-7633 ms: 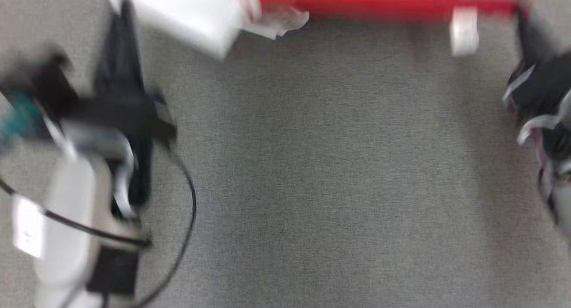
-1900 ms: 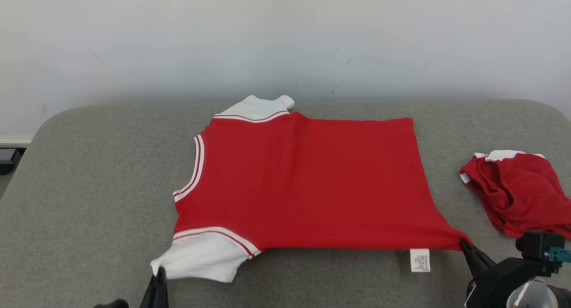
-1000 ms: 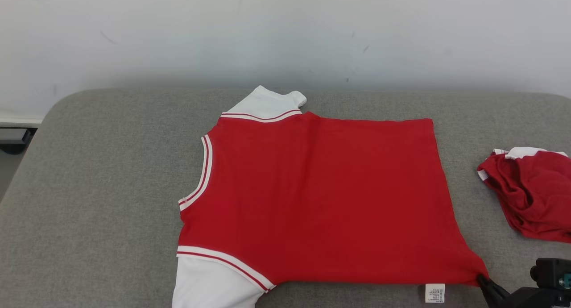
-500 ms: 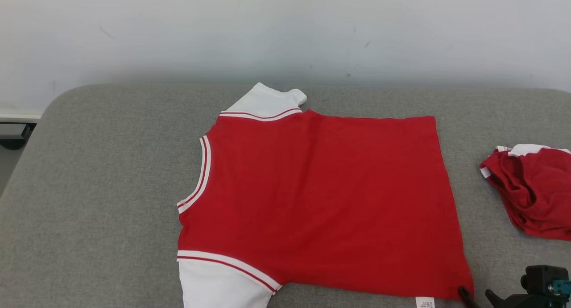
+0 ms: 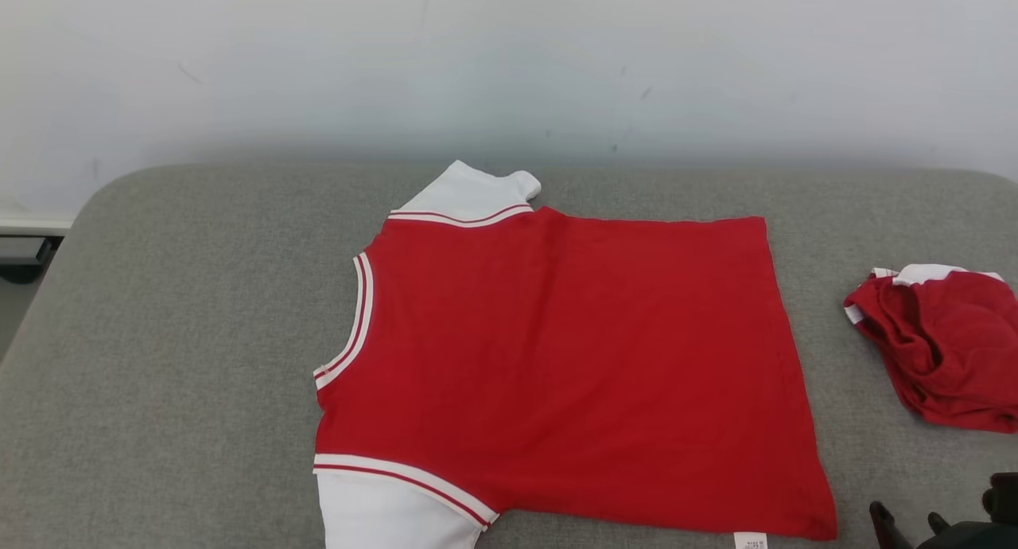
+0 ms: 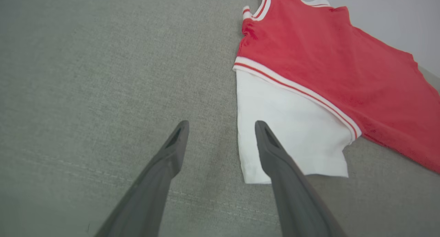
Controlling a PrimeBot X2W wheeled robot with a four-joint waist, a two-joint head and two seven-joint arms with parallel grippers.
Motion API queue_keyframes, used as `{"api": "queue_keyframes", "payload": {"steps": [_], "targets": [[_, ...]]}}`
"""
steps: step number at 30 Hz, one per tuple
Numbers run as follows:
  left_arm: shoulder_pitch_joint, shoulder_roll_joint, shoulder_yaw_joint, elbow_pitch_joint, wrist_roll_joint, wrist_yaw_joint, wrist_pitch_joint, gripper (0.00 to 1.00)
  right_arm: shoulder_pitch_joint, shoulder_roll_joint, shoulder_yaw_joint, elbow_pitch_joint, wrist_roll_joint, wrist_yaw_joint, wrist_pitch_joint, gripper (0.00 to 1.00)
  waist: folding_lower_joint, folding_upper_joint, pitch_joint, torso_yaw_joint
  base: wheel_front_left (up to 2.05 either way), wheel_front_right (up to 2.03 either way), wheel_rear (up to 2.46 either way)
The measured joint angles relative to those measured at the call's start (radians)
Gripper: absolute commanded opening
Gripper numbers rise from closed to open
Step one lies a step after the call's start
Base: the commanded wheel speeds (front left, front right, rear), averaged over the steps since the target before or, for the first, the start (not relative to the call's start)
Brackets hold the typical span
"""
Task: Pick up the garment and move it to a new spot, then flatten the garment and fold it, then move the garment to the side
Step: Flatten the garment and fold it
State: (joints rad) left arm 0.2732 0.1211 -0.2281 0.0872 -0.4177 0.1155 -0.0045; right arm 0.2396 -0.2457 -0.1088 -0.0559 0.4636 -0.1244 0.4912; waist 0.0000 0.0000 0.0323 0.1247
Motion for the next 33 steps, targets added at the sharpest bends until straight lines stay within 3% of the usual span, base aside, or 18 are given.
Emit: {"api": "queue_keyframes", "payload": {"steps": [6, 14, 23, 33], "targets": [[-0.116, 0.024, 0.052, -0.066, 0.048, 0.007, -0.038, 1.00, -0.014, 0.075, -0.073, -0.009, -0.042, 0.000, -0.082, 1.00, 0.0000, 0.0000, -0.032, -0.005, 0.00, 0.00, 0.00], [-0.243, 0.041, 0.051, -0.101, 0.103, 0.007, -0.059, 1.00, -0.107, 0.088, -0.010, -0.081, -0.061, 0.002, -0.215, 1.00, 0.0000, 0.0000, -0.062, -0.034, 0.00, 0.00, 0.00], [-0.286, 0.070, 0.026, -0.091, 0.113, -0.011, -0.039, 1.00, -0.177, 0.093, 0.075, -0.096, -0.064, 0.081, -0.312, 1.00, 0.0000, 0.0000, -0.083, -0.089, 0.00, 0.00, 0.00], [-0.301, 0.074, 0.027, -0.053, 0.114, -0.011, -0.011, 1.00, -0.212, 0.114, 0.105, -0.079, -0.063, 0.125, -0.378, 1.00, 0.0000, 0.0000, -0.100, -0.150, 0.00, 0.00, 0.00]]}}
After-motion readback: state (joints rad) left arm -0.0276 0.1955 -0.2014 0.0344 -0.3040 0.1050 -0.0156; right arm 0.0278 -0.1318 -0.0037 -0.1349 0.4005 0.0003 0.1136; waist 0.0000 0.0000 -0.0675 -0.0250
